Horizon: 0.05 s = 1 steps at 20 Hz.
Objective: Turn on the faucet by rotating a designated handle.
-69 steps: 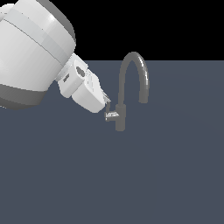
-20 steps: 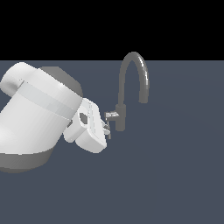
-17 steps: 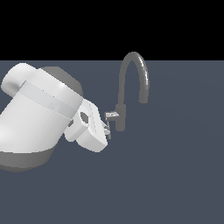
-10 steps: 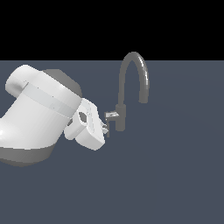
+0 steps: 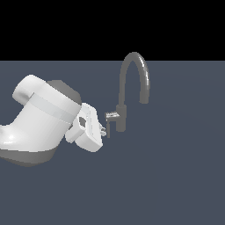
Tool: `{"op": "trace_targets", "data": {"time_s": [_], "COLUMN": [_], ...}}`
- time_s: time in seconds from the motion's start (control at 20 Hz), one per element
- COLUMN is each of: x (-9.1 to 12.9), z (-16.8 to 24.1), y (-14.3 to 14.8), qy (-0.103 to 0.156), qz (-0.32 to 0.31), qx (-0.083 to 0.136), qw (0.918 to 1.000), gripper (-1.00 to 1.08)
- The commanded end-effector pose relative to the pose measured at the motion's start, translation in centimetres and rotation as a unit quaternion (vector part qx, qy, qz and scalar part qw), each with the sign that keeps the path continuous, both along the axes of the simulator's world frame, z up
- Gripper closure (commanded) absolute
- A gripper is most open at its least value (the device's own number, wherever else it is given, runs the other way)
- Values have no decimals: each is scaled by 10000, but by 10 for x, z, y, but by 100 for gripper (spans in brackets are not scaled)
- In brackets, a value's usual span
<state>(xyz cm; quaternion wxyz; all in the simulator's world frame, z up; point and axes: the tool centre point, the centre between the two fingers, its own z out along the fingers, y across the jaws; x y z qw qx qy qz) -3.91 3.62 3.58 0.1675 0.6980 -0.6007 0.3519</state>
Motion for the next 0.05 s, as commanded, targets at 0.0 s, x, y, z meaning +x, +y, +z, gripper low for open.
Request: {"op": "trace_targets", "data": {"time_s": [0.0], "x": [-7], "z": [-12], "y": [-21], "qy": [60], "qz": [-223], "qx": [-111], "qw": [9997], "gripper": [108]}}
